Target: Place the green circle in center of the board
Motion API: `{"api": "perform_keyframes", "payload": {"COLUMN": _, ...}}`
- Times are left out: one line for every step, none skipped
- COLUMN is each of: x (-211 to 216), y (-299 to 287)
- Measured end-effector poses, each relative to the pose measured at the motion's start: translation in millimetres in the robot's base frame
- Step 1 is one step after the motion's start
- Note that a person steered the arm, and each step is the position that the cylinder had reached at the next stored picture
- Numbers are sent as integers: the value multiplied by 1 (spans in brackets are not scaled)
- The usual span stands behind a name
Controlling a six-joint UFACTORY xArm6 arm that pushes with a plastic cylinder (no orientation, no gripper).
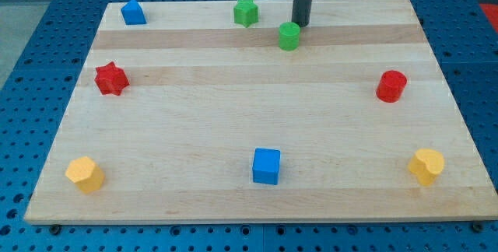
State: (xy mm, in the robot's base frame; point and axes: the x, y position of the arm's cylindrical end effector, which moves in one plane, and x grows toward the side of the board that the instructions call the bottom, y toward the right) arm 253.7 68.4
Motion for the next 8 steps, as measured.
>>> {"api": "perform_keyframes", "payload": {"x": 22, "y": -32}}
{"api": "perform_keyframes", "payload": {"x": 65, "y": -33}}
{"api": "perform_keyframes", "payload": {"x": 73, "y": -33}}
{"api": "perform_keyframes", "payload": {"x": 54, "y": -19}}
{"api": "perform_keyframes", "payload": {"x": 30, "y": 40}}
{"api": "perform_keyframes", "payload": {"x": 46, "y": 80}}
{"api": "perform_keyframes", "payload": {"x": 69, "y": 64}}
{"api": "perform_keyframes", "payload": {"x": 74, "y": 23}}
